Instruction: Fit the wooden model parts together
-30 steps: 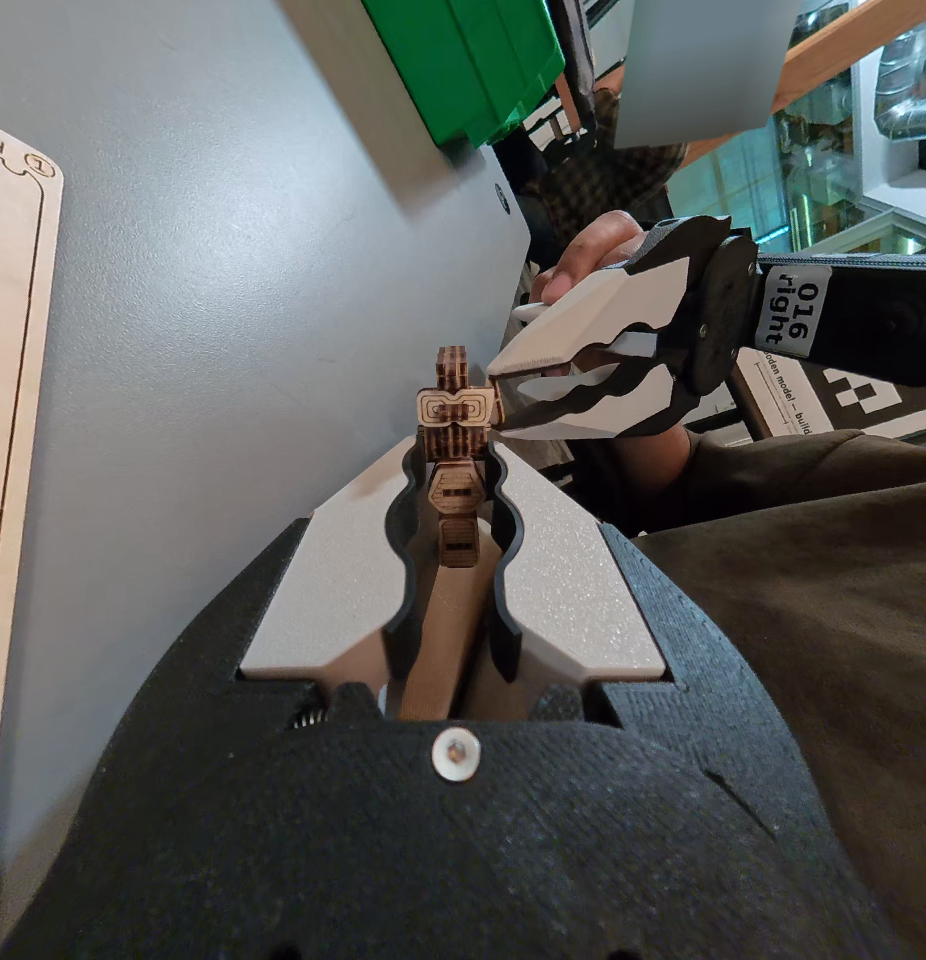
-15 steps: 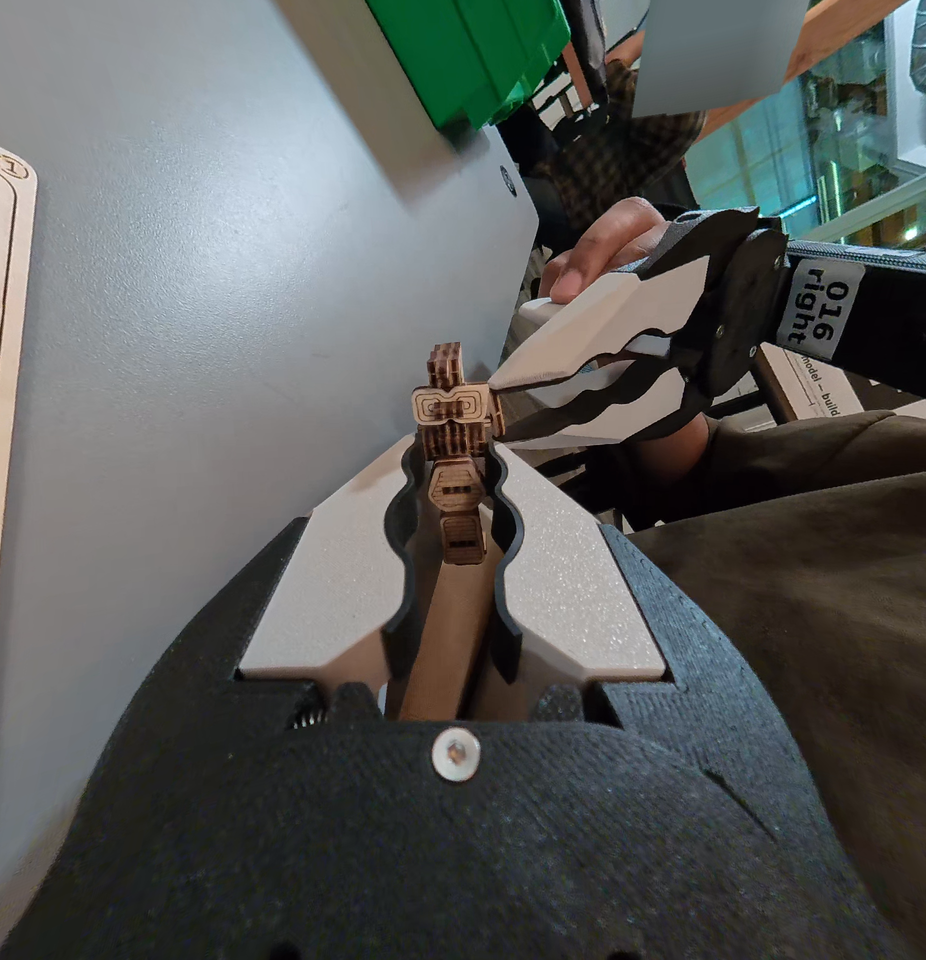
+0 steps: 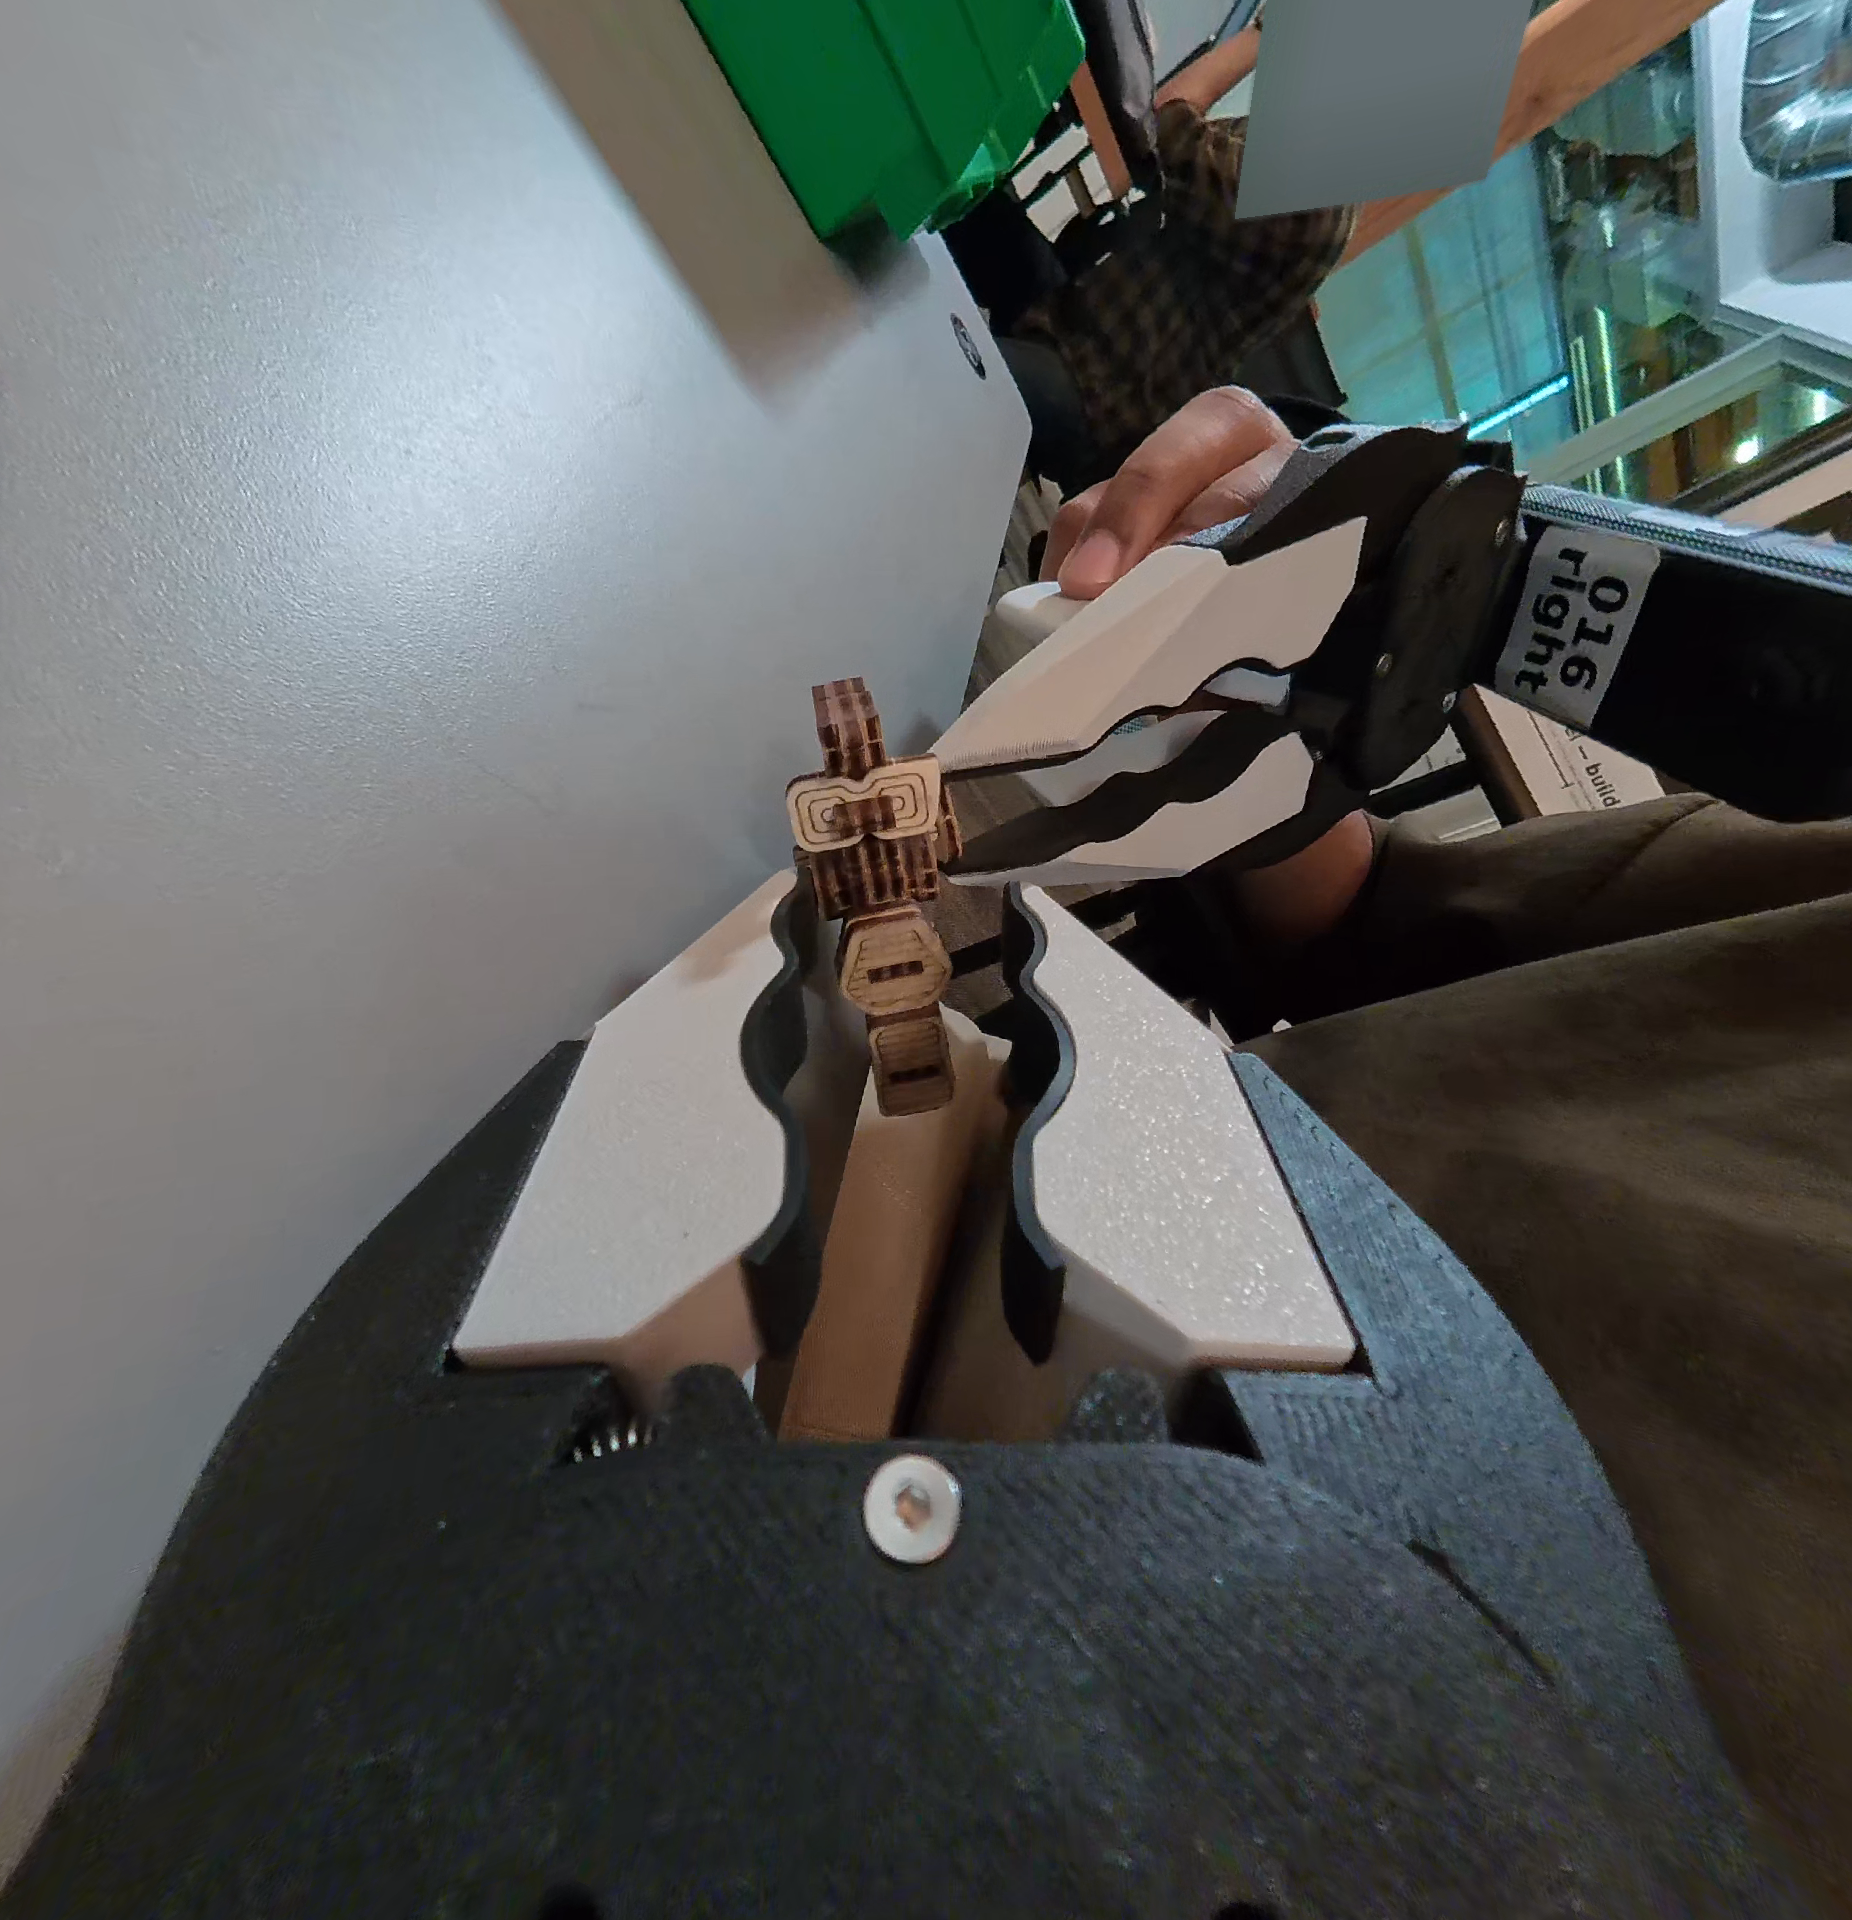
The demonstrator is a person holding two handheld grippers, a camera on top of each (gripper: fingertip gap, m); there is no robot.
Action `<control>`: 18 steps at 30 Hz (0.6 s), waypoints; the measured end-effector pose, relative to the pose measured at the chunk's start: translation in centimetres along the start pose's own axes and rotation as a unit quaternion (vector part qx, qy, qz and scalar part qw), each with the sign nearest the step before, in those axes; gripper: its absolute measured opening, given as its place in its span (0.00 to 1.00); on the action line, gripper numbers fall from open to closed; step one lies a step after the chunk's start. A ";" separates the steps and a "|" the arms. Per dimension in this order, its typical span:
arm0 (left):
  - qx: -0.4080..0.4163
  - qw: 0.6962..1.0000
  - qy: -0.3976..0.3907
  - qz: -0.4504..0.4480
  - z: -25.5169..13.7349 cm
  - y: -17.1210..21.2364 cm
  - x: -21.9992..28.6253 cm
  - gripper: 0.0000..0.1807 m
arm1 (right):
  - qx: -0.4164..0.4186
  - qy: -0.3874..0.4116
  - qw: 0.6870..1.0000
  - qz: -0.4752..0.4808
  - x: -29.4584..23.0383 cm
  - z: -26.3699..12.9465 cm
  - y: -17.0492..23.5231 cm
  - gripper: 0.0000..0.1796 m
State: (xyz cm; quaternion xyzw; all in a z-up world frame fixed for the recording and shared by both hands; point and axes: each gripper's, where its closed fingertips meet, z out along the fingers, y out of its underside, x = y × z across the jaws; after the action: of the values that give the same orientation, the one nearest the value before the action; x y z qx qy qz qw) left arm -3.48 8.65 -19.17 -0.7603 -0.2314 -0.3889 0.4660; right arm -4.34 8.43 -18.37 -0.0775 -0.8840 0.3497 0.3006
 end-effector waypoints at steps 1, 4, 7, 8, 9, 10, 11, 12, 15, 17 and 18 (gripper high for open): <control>0.001 1.000 -0.001 0.000 0.0 0.0 0.0 0.18 | -0.003 0.002 1.000 -0.004 0.0 0.0 0.1 0.09; 0.004 1.000 -0.007 -0.005 0.0 -0.1 -0.3 0.16 | -0.011 0.008 1.000 -0.015 0.0 0.1 0.2 0.09; 0.005 1.000 -0.012 -0.009 0.0 -0.1 -0.4 0.14 | -0.012 0.010 1.000 -0.019 0.0 0.0 0.1 0.09; 0.004 1.000 -0.013 -0.009 0.0 -0.1 -0.5 0.14 | -0.012 0.010 1.000 -0.020 0.0 0.0 0.1 0.09; 0.003 1.000 -0.014 -0.011 0.0 -0.1 -0.5 0.14 | -0.014 0.010 1.000 -0.021 0.0 0.0 0.2 0.09; 0.001 1.000 -0.015 -0.012 0.0 -0.1 -0.5 0.13 | -0.015 0.010 1.000 -0.022 0.0 0.0 0.2 0.09; 0.000 1.000 -0.015 -0.013 0.0 0.0 -0.6 0.13 | -0.017 0.011 1.000 -0.024 0.0 0.1 0.2 0.09; 0.000 1.000 -0.015 -0.013 0.0 0.0 -0.6 0.13 | -0.017 0.011 0.999 -0.026 -0.1 0.1 0.2 0.09; -0.004 1.000 -0.018 -0.012 0.0 0.1 -0.6 0.12 | -0.017 0.013 0.999 -0.031 -0.1 0.0 0.1 0.09; -0.004 1.000 -0.018 -0.011 0.0 0.1 -0.6 0.12 | -0.021 0.015 0.999 -0.037 -0.1 0.1 0.1 0.09; -0.005 1.000 -0.018 -0.011 0.0 0.1 -0.6 0.12 | -0.023 0.016 0.999 -0.040 -0.1 0.1 0.1 0.09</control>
State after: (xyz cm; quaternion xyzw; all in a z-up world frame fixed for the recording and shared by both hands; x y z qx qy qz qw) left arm -3.76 8.63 -19.74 -0.7671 -0.2463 -0.3809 0.4537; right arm -4.31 8.40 -18.51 -0.0546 -0.8890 0.3158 0.3270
